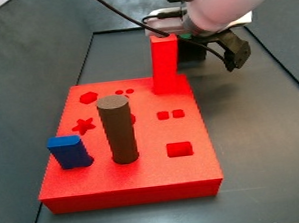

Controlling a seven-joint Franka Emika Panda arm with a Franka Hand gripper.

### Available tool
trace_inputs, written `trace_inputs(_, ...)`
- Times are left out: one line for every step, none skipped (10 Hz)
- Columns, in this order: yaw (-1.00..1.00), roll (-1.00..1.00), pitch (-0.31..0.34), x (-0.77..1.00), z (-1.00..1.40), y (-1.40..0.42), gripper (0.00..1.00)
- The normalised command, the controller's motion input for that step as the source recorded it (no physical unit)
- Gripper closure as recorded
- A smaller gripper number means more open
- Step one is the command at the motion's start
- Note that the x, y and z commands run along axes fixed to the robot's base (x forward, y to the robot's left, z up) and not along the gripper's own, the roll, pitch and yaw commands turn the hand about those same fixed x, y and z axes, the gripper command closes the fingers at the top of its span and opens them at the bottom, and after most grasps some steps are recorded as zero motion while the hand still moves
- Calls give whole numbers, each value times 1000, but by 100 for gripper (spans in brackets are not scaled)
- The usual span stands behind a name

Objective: Pick up the round object. Move up. Place the round object on the fixture. Regrasp the round object. Move to above the board. Insert the round object.
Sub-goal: Move to above the board.

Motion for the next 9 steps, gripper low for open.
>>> trace_inputs(-677, -16, -120, 104, 1000, 120, 100)
trace_inputs(-573, -67, -11, 85, 1000, 119, 100)
trace_inputs(-490, -90, 76, 79, 1000, 121, 100)
trace_inputs(-402, -87, 162, 77, 1000, 121, 100)
trace_inputs(-307, -69, 228, 73, 1000, 119, 100)
trace_inputs(-218, -70, 273, 69, 1000, 116, 100)
trace_inputs(-96, -78, 320, 63, 1000, 114, 100)
trace_inputs(-10, -72, 336, 58, 1000, 110, 100)
trace_inputs(70, -56, 331, 56, 1000, 103, 100)
